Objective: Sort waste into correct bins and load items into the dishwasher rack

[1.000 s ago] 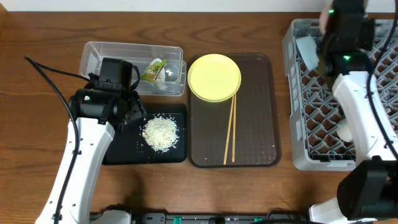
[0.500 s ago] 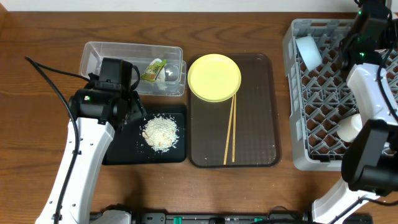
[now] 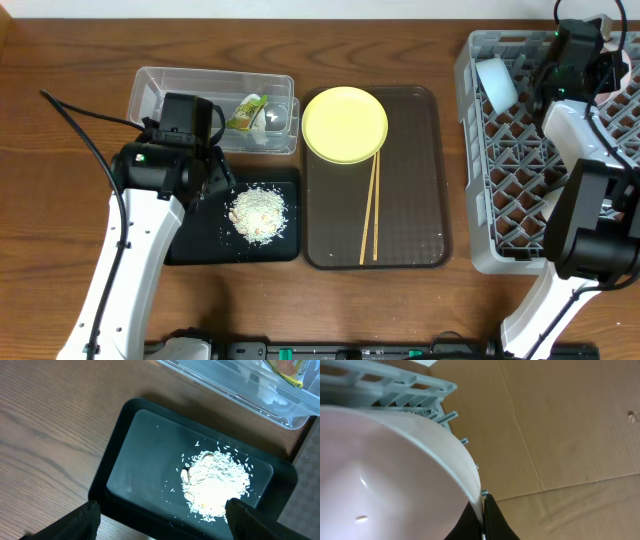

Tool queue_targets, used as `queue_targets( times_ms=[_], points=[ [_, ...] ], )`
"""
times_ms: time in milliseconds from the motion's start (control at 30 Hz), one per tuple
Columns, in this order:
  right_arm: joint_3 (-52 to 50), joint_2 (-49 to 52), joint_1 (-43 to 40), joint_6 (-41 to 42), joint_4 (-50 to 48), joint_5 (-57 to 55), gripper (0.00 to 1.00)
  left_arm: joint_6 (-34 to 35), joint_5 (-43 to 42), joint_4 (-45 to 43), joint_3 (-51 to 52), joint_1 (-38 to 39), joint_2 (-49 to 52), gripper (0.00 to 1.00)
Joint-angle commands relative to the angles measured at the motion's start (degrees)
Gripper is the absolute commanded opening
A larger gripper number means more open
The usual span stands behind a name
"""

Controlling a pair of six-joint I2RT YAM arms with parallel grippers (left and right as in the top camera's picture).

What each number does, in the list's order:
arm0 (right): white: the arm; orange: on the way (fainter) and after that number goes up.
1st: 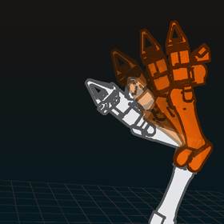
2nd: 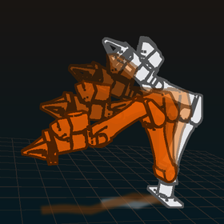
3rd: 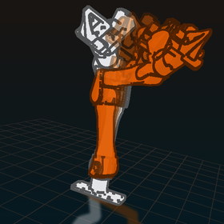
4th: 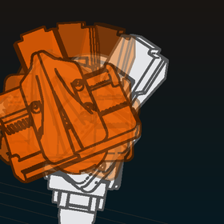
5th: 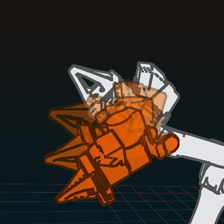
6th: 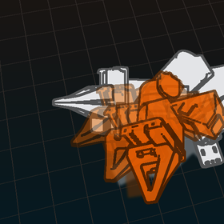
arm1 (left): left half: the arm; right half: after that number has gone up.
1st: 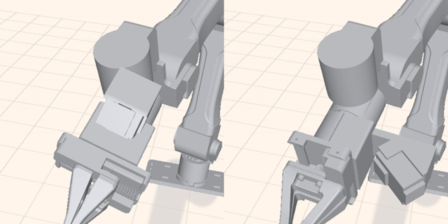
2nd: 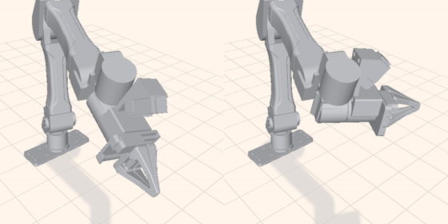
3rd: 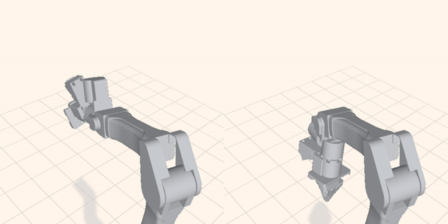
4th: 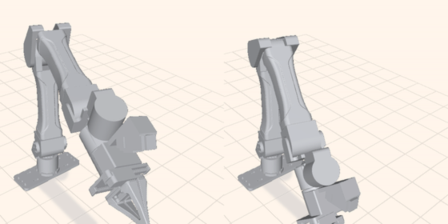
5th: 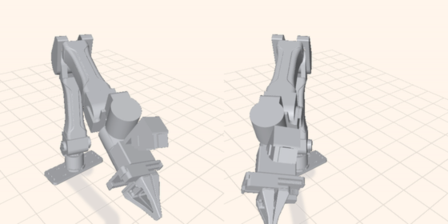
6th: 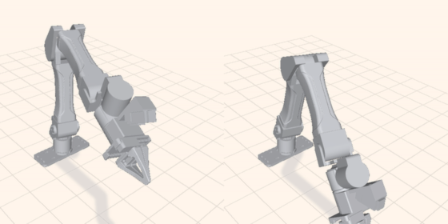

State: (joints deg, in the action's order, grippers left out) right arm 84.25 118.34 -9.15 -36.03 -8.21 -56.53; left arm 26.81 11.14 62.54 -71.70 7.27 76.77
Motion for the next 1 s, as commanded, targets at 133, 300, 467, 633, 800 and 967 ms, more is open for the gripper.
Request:
queue_targets(
  times_ms=[133, 300, 467, 633, 800, 967],
  points=[
    [0.1, 0.1, 3.6, 4.7, 2.1, 0.2, 0.01, 0.3, 0.9, 0.0, 0.1, -0.2, 0.4, 0.82],
    [0.1, 0.2, 4.0, 8.7, 4.8, 0.0, 0.01, 0.3, 0.9, 0.0, 0.1, -0.2, 0.4, 0.82],
    [0.1, 0.2, 4.0, 9.0, 5.4, -0.7, 0.02, 0.3, 0.9, 0.0, 0.1, -0.2, 0.4, 0.82],
    [0.1, 0.2, 5.9, 9.2, 12.5, -0.7, 0.12, 0.3, 0.9, 0.0, 0.1, -0.2, 0.4, 0.82],
    [0.1, 0.1, 7.7, 15.8, 18.3, -0.7, 0.31, 0.3, 0.9, 0.0, 0.1, -0.2, 0.4, 0.82],
    [0.1, -2.6, 8.7, 21.8, 23.2, -0.5, 0.35, 0.3, 0.9, 0.0, 0.1, -0.2, 0.4, 0.82]
  ],
)
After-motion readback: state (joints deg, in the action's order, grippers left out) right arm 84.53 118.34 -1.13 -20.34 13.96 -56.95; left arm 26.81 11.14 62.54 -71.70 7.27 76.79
